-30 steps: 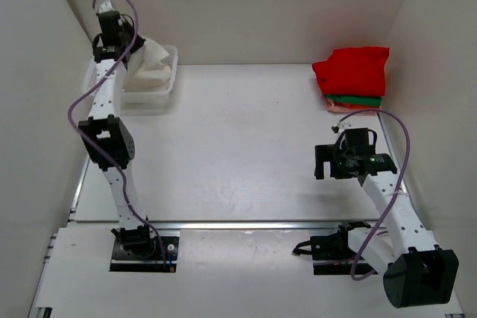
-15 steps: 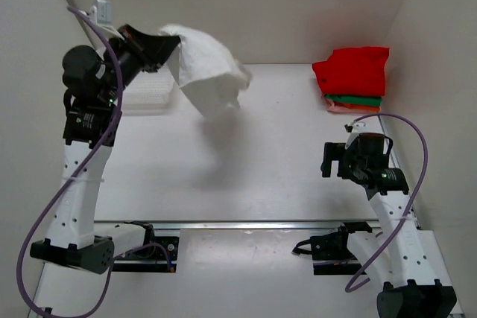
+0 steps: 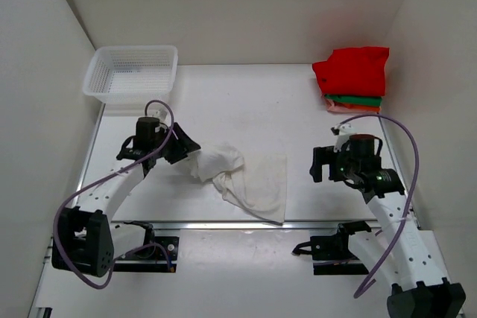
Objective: Fold and stack the t-shirts
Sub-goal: Move the tshirt to the center of the board
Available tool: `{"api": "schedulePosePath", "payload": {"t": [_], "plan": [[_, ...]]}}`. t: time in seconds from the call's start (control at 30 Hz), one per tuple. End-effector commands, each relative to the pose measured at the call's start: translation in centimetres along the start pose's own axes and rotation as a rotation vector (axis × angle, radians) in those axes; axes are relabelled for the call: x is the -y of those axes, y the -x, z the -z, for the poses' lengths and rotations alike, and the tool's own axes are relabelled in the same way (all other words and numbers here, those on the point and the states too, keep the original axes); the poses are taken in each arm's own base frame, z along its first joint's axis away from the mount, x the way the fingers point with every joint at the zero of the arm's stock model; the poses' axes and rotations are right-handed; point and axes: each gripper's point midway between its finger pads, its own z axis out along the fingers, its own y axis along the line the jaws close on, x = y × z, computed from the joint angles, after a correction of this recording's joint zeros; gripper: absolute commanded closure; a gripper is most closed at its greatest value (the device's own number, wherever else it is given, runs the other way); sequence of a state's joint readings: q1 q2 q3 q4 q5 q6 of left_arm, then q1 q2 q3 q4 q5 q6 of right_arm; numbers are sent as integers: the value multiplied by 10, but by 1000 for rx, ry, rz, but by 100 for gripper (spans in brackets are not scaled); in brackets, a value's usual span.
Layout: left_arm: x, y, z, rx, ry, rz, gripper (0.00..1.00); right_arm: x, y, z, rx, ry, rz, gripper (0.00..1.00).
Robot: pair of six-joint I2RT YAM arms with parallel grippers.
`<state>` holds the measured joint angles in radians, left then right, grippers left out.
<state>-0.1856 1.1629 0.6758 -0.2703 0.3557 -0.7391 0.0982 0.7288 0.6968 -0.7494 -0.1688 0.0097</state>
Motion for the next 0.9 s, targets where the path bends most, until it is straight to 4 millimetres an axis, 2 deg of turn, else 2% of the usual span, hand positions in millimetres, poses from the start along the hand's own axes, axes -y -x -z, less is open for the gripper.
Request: {"api": "schedulePosePath", "payload": {"t": [0.0,0.03,0.07,0.13,0.2,0.23,0.27,0.3,0.33,0.37,0.43,0.53,0.57,0.63,0.7,0.8,0.87], "plan": [[22,46,28,195,-48,-102,36,-21,9,-10,-4,31,28,1],[23,52,32,218,-27,-112,33,-26,11,-11,-5,40,36,1],[22,47,38,202,2,-132,25,-33,11,-14,-32,67,14,1],[30,39,43,147,29,-168,25,-44,7,-27,-120,151,-57,1],[34,1,39,30,45,-198,26,-53,4,-38,-166,176,-130,1],[31,-12,37,10,50,-181,28,-54,-1,-45,-190,168,-133,1],[39,-24,38,2,23,-197,28,-59,0,-49,-179,159,-153,1],[34,-38,39,3,11,-171,28,-54,5,-53,-148,115,-157,0],[17,-52,34,-5,26,-120,28,-50,5,-59,-132,81,-171,1],[25,-52,40,30,-39,-115,28,-47,4,-61,-130,60,-207,1],[13,-66,37,30,-77,-82,28,-47,-3,-68,-153,42,-246,0],[15,-76,29,6,-47,-144,24,-61,-8,-77,-142,62,-275,1],[14,-70,26,37,-17,-163,23,-66,-13,-79,-143,61,-280,1],[11,-76,18,35,31,-216,24,-77,-22,-83,-170,76,-272,5],[-2,-74,11,55,89,-227,24,-88,-29,-84,-195,93,-270,9],[-19,-75,4,61,145,-216,26,-89,-40,-85,-225,85,-273,15],[-28,-78,1,65,181,-236,26,-89,-37,-84,-204,90,-284,17]]}}
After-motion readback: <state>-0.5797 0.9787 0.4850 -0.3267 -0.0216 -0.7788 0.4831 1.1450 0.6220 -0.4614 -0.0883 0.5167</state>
